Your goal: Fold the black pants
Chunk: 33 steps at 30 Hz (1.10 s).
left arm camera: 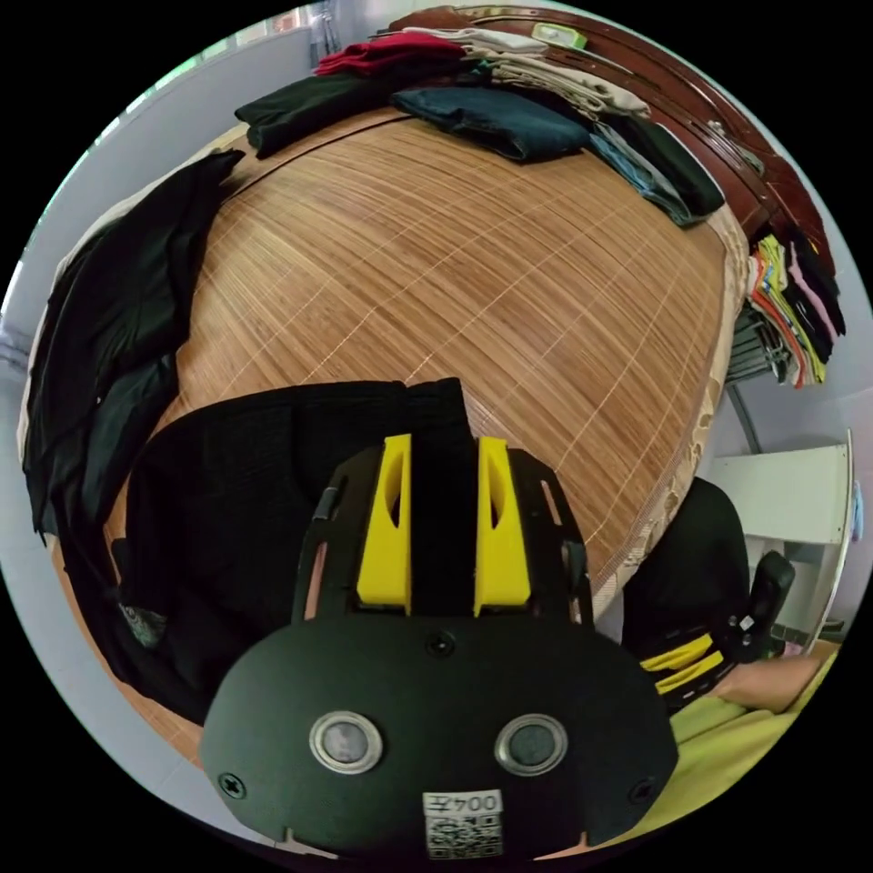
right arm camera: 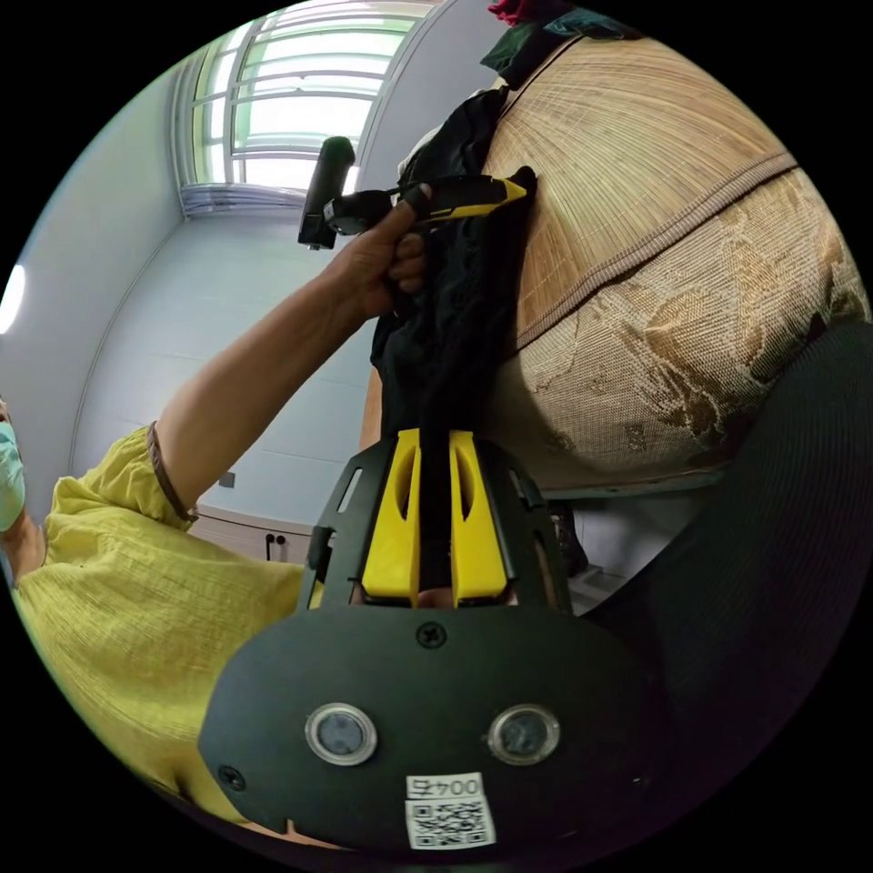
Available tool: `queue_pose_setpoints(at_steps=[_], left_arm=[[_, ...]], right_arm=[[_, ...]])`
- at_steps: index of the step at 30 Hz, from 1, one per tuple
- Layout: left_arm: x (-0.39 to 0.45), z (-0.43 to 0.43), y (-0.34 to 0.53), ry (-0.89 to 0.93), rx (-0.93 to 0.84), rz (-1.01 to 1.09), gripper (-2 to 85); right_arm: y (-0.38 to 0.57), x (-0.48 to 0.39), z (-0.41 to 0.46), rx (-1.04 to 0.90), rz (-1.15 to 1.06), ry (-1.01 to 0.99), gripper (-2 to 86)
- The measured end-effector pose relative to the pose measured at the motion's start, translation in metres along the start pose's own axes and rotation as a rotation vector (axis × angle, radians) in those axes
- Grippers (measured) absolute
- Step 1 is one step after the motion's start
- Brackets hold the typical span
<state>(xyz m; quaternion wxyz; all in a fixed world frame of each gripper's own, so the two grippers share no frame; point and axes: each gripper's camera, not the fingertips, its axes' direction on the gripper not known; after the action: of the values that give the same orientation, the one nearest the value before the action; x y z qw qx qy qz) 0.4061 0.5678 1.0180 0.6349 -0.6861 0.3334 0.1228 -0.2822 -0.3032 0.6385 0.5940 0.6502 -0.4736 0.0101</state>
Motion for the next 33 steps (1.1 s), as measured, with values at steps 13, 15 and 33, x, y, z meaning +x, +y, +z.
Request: queue_pose_setpoints(at_steps=[13, 15, 33], left_arm=[[-0.218, -0.055, 0.218, 0.764, 0.598, -0.366, 0.2], [-0.245, -0.089, 0.271, 0.764, 0.718, -0.375, 0.1], [-0.295, -0.140, 0.418, 0.521, 0.837, -0.301, 0.7]], right_arm=[[-0.028, -0.120, 0.050, -0.001, -0.212, 0.107, 5.4], [-0.038, -0.157, 0.060, -0.017, -0.301, 0.133, 5.4], [-0.204, -0.259, 0.062, -0.135, -0.412, 0.560, 5.0]])
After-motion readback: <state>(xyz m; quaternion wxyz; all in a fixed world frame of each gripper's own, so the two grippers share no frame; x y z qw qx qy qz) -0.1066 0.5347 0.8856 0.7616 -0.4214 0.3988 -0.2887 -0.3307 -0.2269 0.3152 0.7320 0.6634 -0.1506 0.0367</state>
